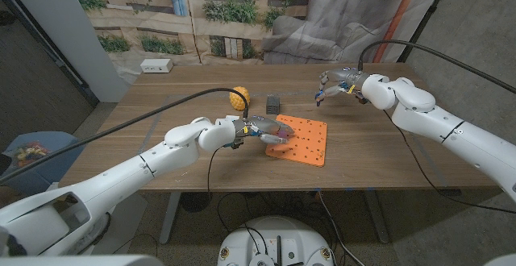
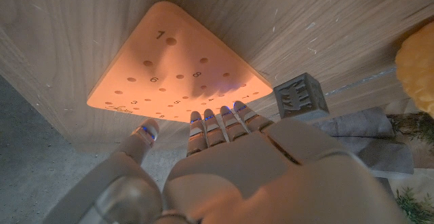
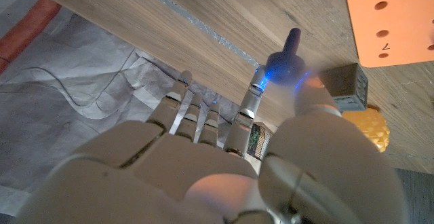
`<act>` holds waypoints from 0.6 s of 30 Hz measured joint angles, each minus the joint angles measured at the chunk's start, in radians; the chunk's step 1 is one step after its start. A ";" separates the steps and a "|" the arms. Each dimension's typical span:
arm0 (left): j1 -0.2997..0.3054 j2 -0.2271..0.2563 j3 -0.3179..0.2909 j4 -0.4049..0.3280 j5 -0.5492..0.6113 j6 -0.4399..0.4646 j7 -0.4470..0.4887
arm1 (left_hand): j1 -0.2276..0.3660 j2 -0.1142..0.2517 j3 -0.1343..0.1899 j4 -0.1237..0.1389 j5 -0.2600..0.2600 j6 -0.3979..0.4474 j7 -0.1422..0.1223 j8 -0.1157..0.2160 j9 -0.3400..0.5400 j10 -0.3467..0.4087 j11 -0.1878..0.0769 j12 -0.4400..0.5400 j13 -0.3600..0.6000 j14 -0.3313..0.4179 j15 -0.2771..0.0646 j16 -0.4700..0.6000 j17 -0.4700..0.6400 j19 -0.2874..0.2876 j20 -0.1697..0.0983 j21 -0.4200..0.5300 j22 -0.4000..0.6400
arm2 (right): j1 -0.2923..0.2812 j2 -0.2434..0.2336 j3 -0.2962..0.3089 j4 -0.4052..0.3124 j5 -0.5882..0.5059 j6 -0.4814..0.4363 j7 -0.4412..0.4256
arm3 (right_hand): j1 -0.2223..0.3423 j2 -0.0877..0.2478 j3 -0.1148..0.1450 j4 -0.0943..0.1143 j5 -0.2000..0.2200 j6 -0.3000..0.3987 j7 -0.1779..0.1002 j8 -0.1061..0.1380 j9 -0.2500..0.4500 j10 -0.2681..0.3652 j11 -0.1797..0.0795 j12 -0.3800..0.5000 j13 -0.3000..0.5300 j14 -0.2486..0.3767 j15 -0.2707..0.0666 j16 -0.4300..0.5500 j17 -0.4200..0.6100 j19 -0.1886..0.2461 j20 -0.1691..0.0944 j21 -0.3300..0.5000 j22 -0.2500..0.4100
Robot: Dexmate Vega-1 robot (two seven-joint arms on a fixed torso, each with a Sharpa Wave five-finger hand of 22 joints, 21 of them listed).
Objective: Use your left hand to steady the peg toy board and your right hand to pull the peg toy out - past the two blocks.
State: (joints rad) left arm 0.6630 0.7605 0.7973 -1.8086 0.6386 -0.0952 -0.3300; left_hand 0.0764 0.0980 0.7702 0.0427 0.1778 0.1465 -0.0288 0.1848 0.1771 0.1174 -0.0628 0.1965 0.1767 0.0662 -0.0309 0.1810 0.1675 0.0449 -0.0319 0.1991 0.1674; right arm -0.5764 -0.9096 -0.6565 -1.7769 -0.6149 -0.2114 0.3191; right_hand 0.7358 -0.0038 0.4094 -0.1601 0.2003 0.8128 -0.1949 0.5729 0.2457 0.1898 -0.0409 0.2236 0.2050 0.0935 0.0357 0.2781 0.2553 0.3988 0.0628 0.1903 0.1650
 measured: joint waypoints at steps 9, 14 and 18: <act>-0.002 0.005 -0.021 -0.023 -0.008 -0.009 0.013 | 0.000 0.000 0.000 0.000 0.000 0.000 0.000 0.000 0.000 0.000 0.000 0.000 0.000 0.000 0.000 0.000 0.000 0.005 -0.005 0.000 0.000 | 0.000 -0.009 0.000 -0.011 -0.012 -0.045 0.008 | -0.005 0.005 0.000 0.000 0.000 0.000 0.000 -0.003 -0.001 0.000 0.000 0.000 0.000 0.000 0.000 0.000 0.000 0.000 0.000 0.000 0.000; 0.009 0.011 -0.034 -0.039 -0.009 0.001 0.026 | 0.000 0.000 0.000 0.000 0.000 0.004 -0.004 0.000 0.000 0.002 -0.002 0.000 0.000 0.004 -0.003 0.000 0.000 0.009 -0.002 0.000 0.000 | 0.003 -0.011 -0.004 -0.012 -0.020 -0.061 0.015 | -0.005 0.005 0.000 0.000 -0.003 0.000 0.000 -0.003 -0.004 0.000 0.000 0.000 0.000 0.000 0.000 0.000 0.000 0.000 0.000 0.000 0.000; 0.028 0.015 -0.054 -0.057 -0.004 0.029 0.054 | 0.000 0.000 0.000 0.000 0.000 0.006 -0.005 0.000 0.000 0.006 -0.005 0.000 0.000 0.004 -0.003 0.000 0.000 0.017 -0.004 0.000 0.000 | 0.015 -0.011 -0.014 -0.012 -0.036 -0.082 0.028 | -0.005 0.005 0.000 0.000 -0.003 0.000 0.000 -0.004 -0.007 0.000 0.000 0.000 0.000 0.000 0.000 0.000 0.000 0.000 0.000 0.000 0.000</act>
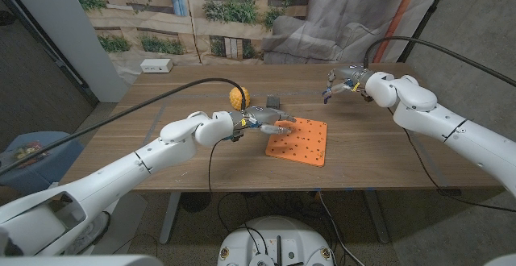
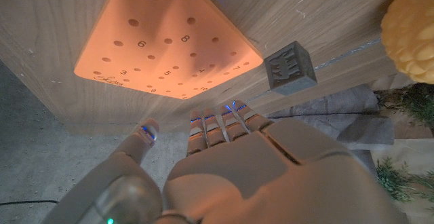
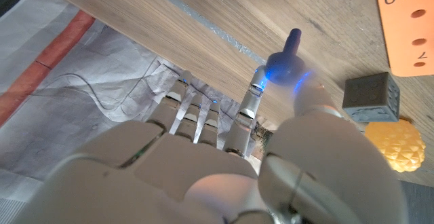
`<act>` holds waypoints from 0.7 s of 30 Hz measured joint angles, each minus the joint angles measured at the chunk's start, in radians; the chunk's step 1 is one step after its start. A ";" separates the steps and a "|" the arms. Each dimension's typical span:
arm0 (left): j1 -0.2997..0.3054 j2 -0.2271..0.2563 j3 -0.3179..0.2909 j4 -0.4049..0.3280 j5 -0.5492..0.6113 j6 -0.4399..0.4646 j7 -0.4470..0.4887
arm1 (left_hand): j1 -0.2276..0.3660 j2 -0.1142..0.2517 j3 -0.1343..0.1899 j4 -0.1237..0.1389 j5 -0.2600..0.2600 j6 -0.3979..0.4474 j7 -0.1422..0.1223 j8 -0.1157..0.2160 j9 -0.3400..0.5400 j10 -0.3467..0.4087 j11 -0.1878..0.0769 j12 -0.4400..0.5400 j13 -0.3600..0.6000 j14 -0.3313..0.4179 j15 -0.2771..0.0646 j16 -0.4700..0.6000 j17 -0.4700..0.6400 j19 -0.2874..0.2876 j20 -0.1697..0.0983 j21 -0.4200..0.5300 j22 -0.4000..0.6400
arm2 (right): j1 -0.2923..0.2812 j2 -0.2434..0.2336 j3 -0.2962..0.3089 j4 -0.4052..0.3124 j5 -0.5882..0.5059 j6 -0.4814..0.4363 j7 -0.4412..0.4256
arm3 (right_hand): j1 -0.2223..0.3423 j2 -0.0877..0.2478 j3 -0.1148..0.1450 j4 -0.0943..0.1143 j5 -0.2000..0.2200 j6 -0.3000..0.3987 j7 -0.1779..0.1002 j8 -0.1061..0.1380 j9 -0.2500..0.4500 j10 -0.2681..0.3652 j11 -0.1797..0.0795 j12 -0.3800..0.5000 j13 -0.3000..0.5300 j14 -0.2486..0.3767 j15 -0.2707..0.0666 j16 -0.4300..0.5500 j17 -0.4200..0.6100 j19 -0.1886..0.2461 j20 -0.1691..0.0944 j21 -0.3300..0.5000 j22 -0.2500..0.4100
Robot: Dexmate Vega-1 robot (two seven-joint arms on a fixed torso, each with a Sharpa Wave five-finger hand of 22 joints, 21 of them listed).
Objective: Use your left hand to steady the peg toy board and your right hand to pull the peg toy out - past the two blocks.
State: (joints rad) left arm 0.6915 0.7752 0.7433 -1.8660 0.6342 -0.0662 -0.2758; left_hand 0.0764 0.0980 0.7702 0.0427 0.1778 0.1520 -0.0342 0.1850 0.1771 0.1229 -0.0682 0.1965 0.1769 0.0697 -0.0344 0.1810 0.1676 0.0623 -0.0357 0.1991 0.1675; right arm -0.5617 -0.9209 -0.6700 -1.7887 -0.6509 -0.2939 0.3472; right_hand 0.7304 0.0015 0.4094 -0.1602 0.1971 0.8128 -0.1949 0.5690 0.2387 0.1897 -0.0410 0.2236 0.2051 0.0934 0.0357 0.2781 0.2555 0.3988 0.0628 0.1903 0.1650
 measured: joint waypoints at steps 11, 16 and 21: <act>0.049 0.009 -0.044 -0.032 0.010 0.075 0.082 | 0.000 0.000 0.000 0.000 0.000 0.000 0.000 0.000 0.000 0.000 0.000 0.000 0.000 0.005 -0.005 0.000 0.000 0.000 0.000 0.000 0.000 | 0.031 0.012 -0.034 0.023 -0.052 -0.038 0.034 | 0.000 0.000 0.000 0.000 0.003 -0.008 -0.008 -0.004 0.000 0.000 0.000 -0.007 0.000 0.007 -0.007 0.000 0.000 0.009 -0.009 0.000 0.000; 0.062 0.011 -0.058 -0.038 0.010 0.101 0.117 | 0.004 0.004 0.000 0.000 0.000 0.000 0.000 0.000 0.000 0.000 0.000 0.000 0.000 0.009 -0.002 0.000 0.000 0.000 0.000 0.000 0.000 | 0.042 0.020 -0.049 0.036 -0.073 -0.050 0.045 | 0.000 0.000 0.000 0.000 0.003 -0.011 -0.011 -0.005 0.000 0.000 0.000 -0.007 0.000 0.008 -0.008 0.000 0.000 0.016 -0.016 0.000 0.000; 0.077 0.011 -0.079 -0.042 0.009 0.132 0.164 | 0.004 0.004 0.000 0.000 0.000 0.000 0.000 0.000 0.000 0.000 0.000 0.000 0.000 0.009 -0.002 0.000 0.000 0.009 -0.001 0.000 0.000 | 0.055 0.032 -0.070 0.051 -0.110 -0.062 0.056 | 0.000 0.000 0.000 0.000 0.003 -0.011 -0.011 -0.007 0.001 0.000 0.000 -0.007 0.000 0.014 -0.014 0.000 0.000 0.016 -0.016 0.000 0.000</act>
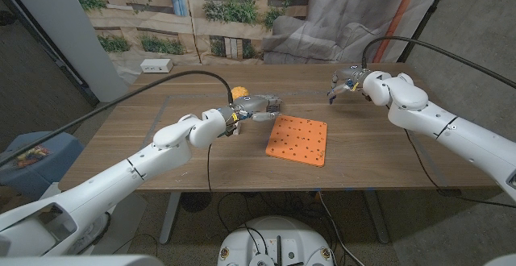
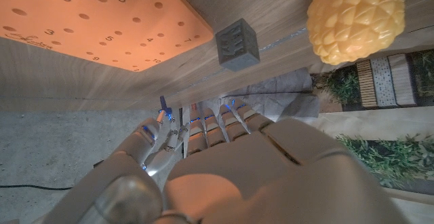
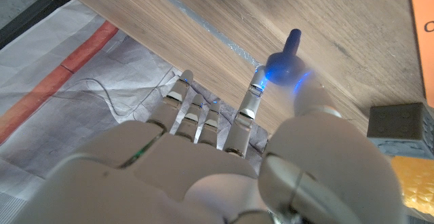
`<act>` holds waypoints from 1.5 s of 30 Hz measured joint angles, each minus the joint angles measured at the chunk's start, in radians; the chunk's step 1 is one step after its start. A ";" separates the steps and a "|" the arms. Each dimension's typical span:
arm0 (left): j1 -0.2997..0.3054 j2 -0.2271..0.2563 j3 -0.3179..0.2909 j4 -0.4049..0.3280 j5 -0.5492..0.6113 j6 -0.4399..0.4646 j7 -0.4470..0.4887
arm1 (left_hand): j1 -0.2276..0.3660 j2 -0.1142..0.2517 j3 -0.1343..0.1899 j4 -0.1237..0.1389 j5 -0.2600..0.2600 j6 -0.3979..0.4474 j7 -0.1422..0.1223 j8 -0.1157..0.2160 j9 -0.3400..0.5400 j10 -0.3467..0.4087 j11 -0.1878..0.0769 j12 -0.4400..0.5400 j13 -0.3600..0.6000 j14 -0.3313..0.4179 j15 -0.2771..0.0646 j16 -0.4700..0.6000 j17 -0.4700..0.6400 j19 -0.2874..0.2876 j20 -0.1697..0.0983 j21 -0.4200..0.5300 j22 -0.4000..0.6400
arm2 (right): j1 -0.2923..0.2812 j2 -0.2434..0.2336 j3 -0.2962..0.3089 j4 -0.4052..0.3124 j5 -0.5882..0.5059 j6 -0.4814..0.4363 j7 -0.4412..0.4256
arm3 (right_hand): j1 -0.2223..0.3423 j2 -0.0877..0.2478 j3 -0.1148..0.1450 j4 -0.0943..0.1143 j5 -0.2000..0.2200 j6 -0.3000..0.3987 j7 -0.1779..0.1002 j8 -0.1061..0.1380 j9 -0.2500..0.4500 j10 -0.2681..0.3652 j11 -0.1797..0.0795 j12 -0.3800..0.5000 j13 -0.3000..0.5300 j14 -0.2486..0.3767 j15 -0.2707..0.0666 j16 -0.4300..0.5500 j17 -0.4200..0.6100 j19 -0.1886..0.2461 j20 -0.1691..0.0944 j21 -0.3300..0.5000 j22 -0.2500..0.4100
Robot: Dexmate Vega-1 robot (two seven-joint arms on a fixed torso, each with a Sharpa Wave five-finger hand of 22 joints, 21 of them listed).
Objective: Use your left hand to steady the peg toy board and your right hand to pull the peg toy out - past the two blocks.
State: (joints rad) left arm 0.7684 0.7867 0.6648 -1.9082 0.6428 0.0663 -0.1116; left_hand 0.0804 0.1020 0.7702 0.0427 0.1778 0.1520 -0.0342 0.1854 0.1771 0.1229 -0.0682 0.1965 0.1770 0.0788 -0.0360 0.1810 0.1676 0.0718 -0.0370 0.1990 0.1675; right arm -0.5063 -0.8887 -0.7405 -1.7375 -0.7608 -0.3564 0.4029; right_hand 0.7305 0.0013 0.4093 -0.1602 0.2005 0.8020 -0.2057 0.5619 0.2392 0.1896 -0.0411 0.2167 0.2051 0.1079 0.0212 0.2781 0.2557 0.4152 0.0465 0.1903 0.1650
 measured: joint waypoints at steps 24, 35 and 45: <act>0.073 -0.001 -0.097 0.012 -0.112 0.083 0.207 | 0.001 -0.001 0.000 -0.008 0.000 0.005 -0.005 0.000 0.000 0.004 0.004 0.000 0.000 0.000 0.000 0.000 -0.005 0.001 0.001 0.000 0.000 | 0.065 0.084 -0.120 0.091 -0.221 -0.052 0.069 | 0.000 0.000 0.000 0.000 0.000 -0.007 -0.007 -0.009 0.005 0.000 0.000 -0.006 0.000 0.009 -0.009 0.000 0.000 0.022 -0.022 0.000 0.000; 0.114 -0.004 -0.145 0.016 -0.188 0.120 0.302 | 0.004 -0.004 -0.003 -0.011 0.000 0.006 -0.005 0.000 0.000 0.004 0.004 0.000 0.000 0.000 0.000 0.000 -0.005 0.012 0.002 0.000 0.000 | 0.094 0.135 -0.170 0.151 -0.308 -0.061 0.107 | 0.001 0.000 0.000 0.000 -0.001 -0.007 -0.007 -0.003 0.004 0.007 -0.007 -0.006 0.000 0.016 -0.016 0.000 0.000 0.029 -0.029 0.000 0.000; 0.140 -0.009 -0.173 0.017 -0.231 0.156 0.381 | 0.009 0.001 -0.003 -0.011 0.000 0.015 -0.003 0.000 0.000 0.004 0.004 0.000 0.000 0.000 0.000 0.000 -0.005 0.012 0.002 0.000 0.000 | 0.114 0.170 -0.203 0.195 -0.352 -0.064 0.127 | 0.020 -0.009 0.003 -0.006 -0.003 -0.010 -0.010 -0.003 0.004 0.007 -0.007 -0.006 0.000 0.016 -0.016 0.000 0.000 0.029 -0.029 0.000 0.000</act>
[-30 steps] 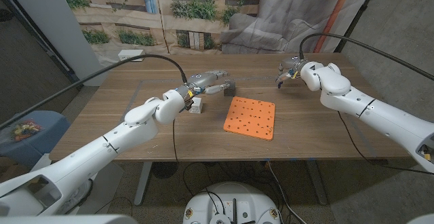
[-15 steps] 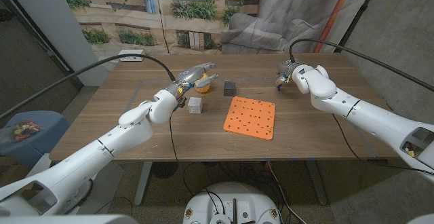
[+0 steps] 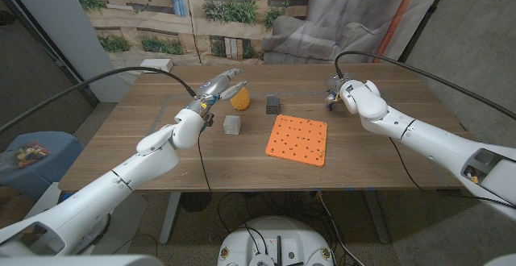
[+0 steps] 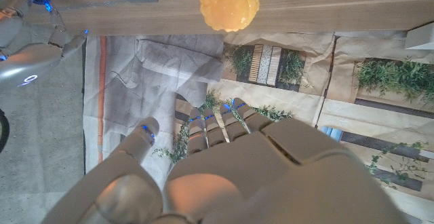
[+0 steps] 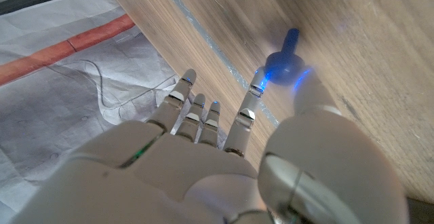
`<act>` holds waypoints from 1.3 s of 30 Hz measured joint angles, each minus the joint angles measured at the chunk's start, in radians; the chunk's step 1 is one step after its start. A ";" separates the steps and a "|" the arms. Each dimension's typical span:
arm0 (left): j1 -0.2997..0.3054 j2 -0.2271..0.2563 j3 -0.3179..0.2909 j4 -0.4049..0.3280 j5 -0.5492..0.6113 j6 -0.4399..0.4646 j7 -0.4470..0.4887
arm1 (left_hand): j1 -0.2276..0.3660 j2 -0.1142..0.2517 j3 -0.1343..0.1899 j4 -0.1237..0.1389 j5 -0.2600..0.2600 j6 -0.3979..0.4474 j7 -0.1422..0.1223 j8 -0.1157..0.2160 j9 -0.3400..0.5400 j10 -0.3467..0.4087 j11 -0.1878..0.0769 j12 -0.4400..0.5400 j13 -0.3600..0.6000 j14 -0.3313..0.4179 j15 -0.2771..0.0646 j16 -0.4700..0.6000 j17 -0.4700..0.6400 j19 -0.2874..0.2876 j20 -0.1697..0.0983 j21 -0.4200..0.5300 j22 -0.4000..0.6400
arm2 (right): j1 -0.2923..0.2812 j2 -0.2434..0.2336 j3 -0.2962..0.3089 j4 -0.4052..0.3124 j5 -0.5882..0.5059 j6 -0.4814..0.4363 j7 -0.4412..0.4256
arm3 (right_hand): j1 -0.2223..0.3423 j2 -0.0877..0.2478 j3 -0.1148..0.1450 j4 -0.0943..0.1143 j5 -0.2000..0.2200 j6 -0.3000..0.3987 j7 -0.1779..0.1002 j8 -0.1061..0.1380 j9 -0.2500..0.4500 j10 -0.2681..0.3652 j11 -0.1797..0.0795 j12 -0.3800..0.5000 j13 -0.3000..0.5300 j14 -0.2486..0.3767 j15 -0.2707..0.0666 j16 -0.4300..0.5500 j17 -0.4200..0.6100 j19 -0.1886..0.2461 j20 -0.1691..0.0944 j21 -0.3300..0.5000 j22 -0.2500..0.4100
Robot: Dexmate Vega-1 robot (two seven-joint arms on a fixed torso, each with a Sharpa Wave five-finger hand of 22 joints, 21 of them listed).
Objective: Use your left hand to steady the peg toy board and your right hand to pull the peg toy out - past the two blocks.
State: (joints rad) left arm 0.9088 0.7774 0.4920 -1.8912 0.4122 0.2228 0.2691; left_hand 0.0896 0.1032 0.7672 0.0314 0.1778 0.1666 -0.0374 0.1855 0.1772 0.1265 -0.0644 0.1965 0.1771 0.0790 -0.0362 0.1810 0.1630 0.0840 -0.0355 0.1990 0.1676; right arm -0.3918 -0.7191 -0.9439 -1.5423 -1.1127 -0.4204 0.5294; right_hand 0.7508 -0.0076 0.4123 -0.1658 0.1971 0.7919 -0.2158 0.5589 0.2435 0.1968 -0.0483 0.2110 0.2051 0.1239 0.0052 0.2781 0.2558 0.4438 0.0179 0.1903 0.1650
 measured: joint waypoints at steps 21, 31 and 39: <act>0.005 -0.006 -0.013 0.023 -0.064 0.034 0.085 | 0.000 0.000 -0.001 -0.008 0.000 0.000 0.000 0.000 0.000 0.005 0.005 0.000 0.000 0.007 0.000 0.000 0.002 0.000 0.000 0.000 0.000 | 0.035 0.046 -0.023 0.062 0.046 0.004 0.024 | -0.026 -0.044 -0.028 0.014 0.001 -0.197 -0.001 -0.075 0.000 -0.103 0.040 -0.023 0.002 -0.048 0.048 -0.016 0.009 -0.026 0.040 -0.006 0.000; -0.016 -0.010 0.002 0.050 -0.080 0.033 0.091 | 0.000 0.000 -0.001 -0.007 0.000 0.000 0.000 0.000 0.000 0.005 0.005 0.000 0.000 0.007 0.000 0.000 0.000 0.000 0.000 0.000 0.000 | 0.062 0.054 -0.034 0.076 0.087 0.010 0.069 | -0.134 -0.064 -0.068 0.038 -0.012 -0.395 0.032 -0.163 -0.011 -0.228 0.085 -0.026 0.007 -0.139 0.117 -0.058 0.016 -0.115 0.104 -0.009 0.000; -0.033 -0.014 0.010 0.076 -0.095 0.029 0.091 | 0.000 0.000 -0.001 -0.007 0.000 0.000 0.000 0.000 0.000 0.005 0.005 0.000 0.000 0.007 0.000 -0.001 0.000 0.000 0.000 0.000 0.000 | 0.079 0.056 -0.037 0.083 0.128 0.018 0.104 | -0.203 -0.075 -0.082 0.048 -0.019 -0.522 0.073 -0.221 -0.011 -0.315 0.122 -0.030 0.007 -0.206 0.156 -0.071 0.021 -0.176 0.136 -0.013 0.000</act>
State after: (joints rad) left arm 0.8754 0.7635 0.5023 -1.8152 0.3173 0.2522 0.3600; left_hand 0.0896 0.1032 0.7664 0.0242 0.1778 0.1664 -0.0375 0.1855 0.1771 0.1319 -0.0591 0.1965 0.1772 0.0861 -0.0359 0.1798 0.1628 0.0839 -0.0355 0.1990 0.1676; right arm -0.3125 -0.6627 -0.9812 -1.4593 -0.9846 -0.4021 0.6335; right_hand 0.5483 -0.0830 0.3302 -0.1176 0.1782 0.2704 -0.1428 0.3384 0.2322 -0.1187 0.0740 0.1807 0.2121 -0.0818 0.1609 0.2068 0.2767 0.2673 0.1540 0.1770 0.1650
